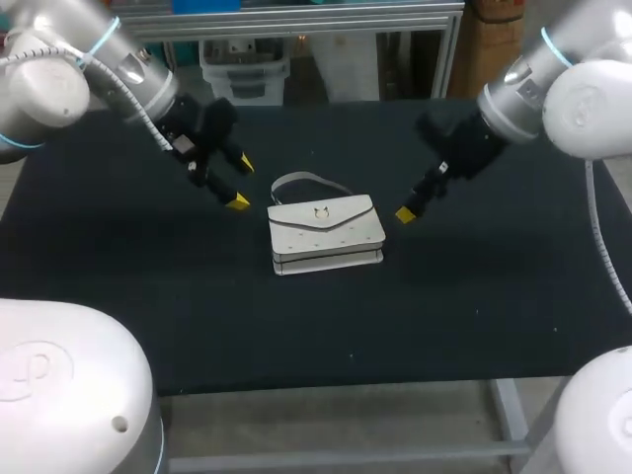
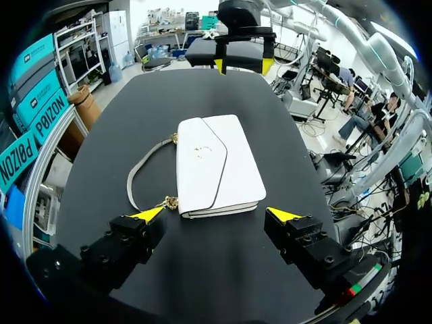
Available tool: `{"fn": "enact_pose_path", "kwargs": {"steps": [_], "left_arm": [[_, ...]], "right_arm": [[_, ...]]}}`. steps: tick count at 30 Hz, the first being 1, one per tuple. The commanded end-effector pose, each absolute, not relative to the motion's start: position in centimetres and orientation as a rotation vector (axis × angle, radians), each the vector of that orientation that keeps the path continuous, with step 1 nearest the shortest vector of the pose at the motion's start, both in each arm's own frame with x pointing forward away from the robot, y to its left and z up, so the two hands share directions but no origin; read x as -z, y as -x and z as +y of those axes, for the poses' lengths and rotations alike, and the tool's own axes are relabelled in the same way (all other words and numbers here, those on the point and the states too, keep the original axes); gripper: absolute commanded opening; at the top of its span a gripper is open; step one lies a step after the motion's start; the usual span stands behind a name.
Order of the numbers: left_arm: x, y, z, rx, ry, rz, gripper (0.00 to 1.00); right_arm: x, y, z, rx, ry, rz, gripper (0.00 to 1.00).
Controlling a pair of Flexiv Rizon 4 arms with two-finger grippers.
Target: Pick up the bag, open it, inspect its contents, close it, and place it on the opposite side
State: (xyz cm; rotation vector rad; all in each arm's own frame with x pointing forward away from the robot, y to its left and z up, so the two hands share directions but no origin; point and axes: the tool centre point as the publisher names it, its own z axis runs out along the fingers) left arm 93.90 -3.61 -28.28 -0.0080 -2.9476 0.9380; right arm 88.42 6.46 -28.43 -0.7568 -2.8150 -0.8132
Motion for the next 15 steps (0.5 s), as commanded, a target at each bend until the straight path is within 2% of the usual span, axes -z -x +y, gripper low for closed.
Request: {"fn": "enact_pose_path", "kwargs": {"steps": [1, 12, 15], "left_arm": [[28.5, -95.0, -3.7, -0.927, 0.037, -2.901, 1.0], [28.6, -95.2, -4.0, -0.915, 0.046, -2.918, 1.0], [28.5, -95.4, -4.1, -0.975, 0.092, -2.914, 1.0]], "right_arm": [[27.9, -88.2, 7.0, 0.773, 0.817, -2.89, 1.0], [27.9, -88.2, 7.0, 0.773, 0.817, -2.89, 1.0], [28.4, -88.3, 8.4, 0.812, 0.478, -3.085, 1.0]]}}
